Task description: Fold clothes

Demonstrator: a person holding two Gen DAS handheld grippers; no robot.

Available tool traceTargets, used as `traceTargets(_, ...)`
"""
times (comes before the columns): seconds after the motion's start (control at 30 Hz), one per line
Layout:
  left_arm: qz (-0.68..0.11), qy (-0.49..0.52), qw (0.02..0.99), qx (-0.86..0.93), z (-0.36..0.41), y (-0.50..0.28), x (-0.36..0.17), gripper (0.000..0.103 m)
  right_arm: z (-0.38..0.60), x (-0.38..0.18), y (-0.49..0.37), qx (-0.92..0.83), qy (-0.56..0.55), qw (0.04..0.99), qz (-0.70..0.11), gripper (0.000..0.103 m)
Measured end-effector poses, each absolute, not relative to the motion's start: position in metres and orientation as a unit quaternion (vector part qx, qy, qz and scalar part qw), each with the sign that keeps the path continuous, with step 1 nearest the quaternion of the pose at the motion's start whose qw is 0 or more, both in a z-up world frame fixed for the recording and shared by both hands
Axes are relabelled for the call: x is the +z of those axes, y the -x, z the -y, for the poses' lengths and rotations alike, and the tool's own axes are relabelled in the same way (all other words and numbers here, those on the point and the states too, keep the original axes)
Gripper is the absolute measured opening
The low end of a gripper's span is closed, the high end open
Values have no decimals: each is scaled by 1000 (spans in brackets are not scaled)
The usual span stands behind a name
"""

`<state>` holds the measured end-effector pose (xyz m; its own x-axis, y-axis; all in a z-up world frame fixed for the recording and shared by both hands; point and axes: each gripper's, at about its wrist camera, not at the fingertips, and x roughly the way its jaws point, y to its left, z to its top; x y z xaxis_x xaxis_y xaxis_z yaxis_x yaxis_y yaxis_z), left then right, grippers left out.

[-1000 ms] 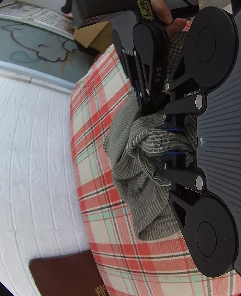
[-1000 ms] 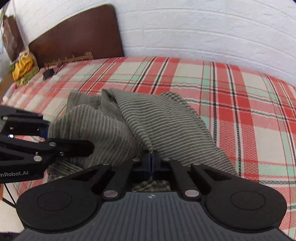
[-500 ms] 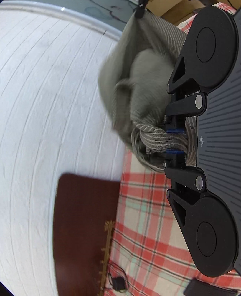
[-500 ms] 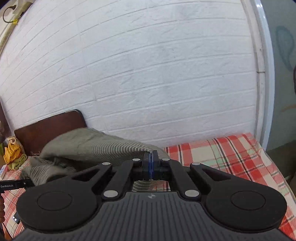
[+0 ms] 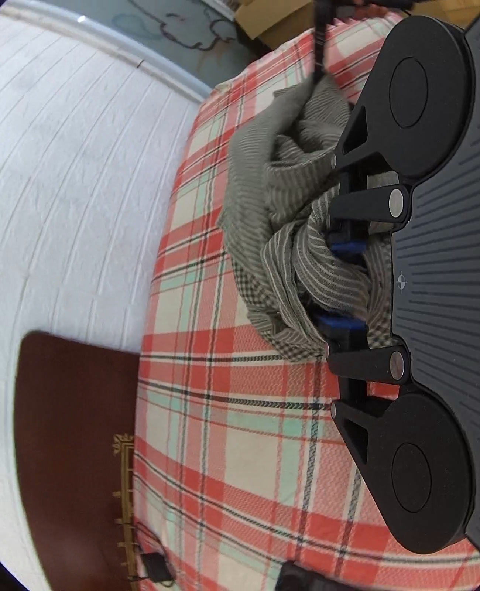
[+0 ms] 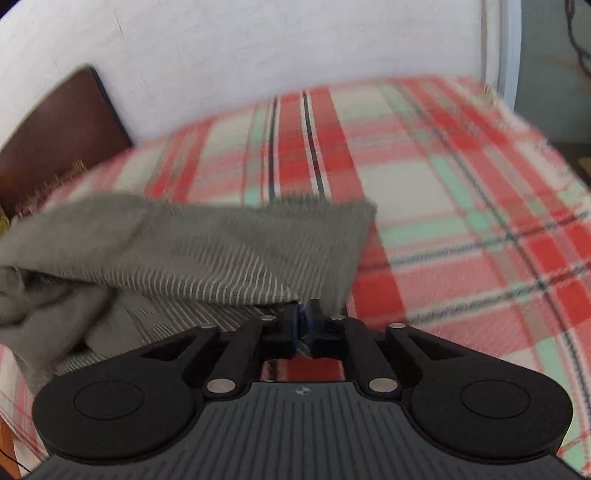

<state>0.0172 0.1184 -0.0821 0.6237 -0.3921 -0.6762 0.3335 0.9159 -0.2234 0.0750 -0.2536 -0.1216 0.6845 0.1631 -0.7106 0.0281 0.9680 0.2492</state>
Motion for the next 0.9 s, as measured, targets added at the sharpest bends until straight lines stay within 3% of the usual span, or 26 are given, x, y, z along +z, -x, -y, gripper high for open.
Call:
traceTargets(0.07, -371, 20, 906, -205, -115, -6, -71, 66, 246, -90, -64, 65, -117, 928, -347, 48)
traceTargets(0.2, -339, 8, 913, -228, -106, 16, -49, 78, 204, -51, -55, 151, -53, 944, -290, 50)
traceTargets(0.37, -325, -18, 907, -265, -81, 42, -37, 78, 138, -55, -65, 233, 54, 926, -290, 53)
traceTargets(0.53, -368, -34, 877, -308, -39, 46, -70, 79, 110, -69, -77, 251, 123, 914, -294, 63)
traceTargets(0.9, -372, -28, 894, -249, -4, 22, -107, 84, 103, -84, -94, 240, 139, 906, -319, 69)
